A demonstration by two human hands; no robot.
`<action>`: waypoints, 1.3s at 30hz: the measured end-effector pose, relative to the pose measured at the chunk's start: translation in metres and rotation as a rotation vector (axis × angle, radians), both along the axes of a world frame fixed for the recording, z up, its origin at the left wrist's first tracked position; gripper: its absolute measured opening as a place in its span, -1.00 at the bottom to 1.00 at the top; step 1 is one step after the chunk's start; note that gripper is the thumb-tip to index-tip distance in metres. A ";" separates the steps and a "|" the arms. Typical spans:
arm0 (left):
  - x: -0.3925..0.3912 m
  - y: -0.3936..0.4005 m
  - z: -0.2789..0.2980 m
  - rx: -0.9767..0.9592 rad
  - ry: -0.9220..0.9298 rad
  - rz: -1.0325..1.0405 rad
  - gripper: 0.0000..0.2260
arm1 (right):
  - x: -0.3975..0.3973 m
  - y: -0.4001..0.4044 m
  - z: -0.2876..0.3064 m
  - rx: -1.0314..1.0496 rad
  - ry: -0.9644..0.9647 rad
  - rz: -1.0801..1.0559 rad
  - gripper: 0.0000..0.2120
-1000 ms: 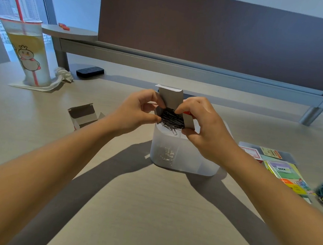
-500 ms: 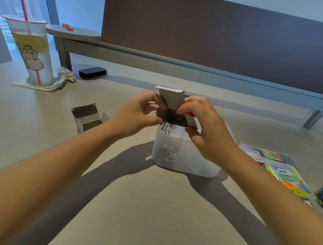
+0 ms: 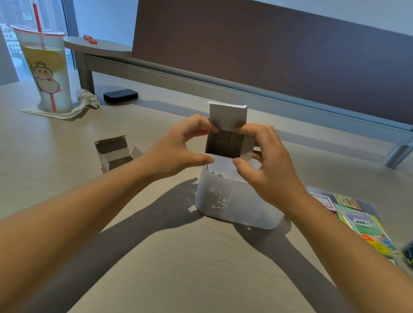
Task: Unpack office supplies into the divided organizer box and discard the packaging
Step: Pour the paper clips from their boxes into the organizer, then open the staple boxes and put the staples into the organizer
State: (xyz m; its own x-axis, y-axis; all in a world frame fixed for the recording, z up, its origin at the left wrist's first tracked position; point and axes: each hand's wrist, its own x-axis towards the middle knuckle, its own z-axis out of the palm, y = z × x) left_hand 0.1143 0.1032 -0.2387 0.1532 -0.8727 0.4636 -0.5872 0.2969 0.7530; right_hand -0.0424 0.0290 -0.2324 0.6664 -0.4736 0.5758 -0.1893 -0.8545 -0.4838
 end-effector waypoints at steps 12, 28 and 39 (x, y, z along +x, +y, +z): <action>-0.017 0.015 0.010 -0.005 -0.091 0.136 -0.50 | -0.009 0.008 0.006 0.202 -0.036 -0.038 -0.51; -0.009 0.127 -0.060 0.271 0.010 0.607 -0.43 | -0.020 0.089 -0.066 -0.135 0.557 0.181 -0.56; 0.045 0.082 -0.070 0.349 -0.195 0.788 -0.51 | -0.017 0.081 -0.073 -0.110 0.494 0.210 -0.57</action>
State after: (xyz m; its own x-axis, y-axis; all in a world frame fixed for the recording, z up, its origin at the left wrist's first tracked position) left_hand 0.1591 0.1851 -0.3085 0.7163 -0.6430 0.2711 -0.6514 -0.4767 0.5903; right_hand -0.0596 0.1100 -0.3052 0.9440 -0.2557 0.2087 -0.1911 -0.9390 -0.2859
